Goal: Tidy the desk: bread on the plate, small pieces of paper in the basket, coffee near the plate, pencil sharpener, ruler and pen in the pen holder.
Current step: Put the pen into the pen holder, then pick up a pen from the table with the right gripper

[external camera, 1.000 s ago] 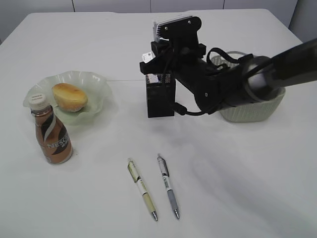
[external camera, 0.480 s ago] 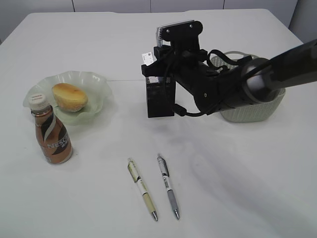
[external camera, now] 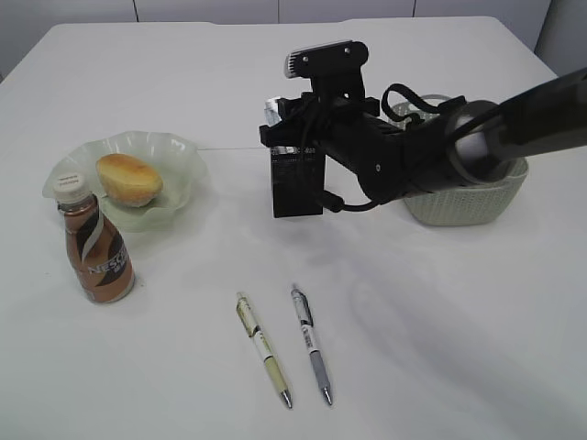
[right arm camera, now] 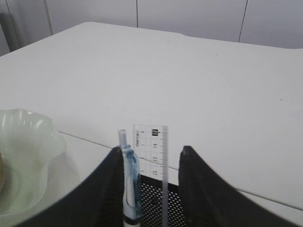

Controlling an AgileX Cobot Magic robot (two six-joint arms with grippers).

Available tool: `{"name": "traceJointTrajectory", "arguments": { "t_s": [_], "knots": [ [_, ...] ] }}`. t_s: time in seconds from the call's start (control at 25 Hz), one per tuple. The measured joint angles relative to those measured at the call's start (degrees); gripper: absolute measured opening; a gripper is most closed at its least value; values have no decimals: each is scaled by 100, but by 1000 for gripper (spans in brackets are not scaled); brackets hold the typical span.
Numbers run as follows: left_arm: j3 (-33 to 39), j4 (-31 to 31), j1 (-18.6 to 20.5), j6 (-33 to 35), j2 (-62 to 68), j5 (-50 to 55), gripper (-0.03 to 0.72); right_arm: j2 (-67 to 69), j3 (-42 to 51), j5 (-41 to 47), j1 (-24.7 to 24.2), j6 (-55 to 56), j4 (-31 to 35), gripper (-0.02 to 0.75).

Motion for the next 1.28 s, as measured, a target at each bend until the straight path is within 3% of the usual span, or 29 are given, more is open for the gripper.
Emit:
{"name": "traceJointTrajectory", "arguments": {
  "t_s": [0.28,0.6,1.04,1.28],
  "knots": [
    [0,0,0,0,0,0,308,-26,-551,1098,0,0,0,341],
    [0,0,0,0,0,0,308,-910,-561,2067,0,-108,0,342],
    [0,-19,0,0,0,0,308,-2099,-562,6271,0,-132,4,342],
    [0,-19,0,0,0,0,308,-2329,-572,8132,0,-132,374,342]
  ]
}}
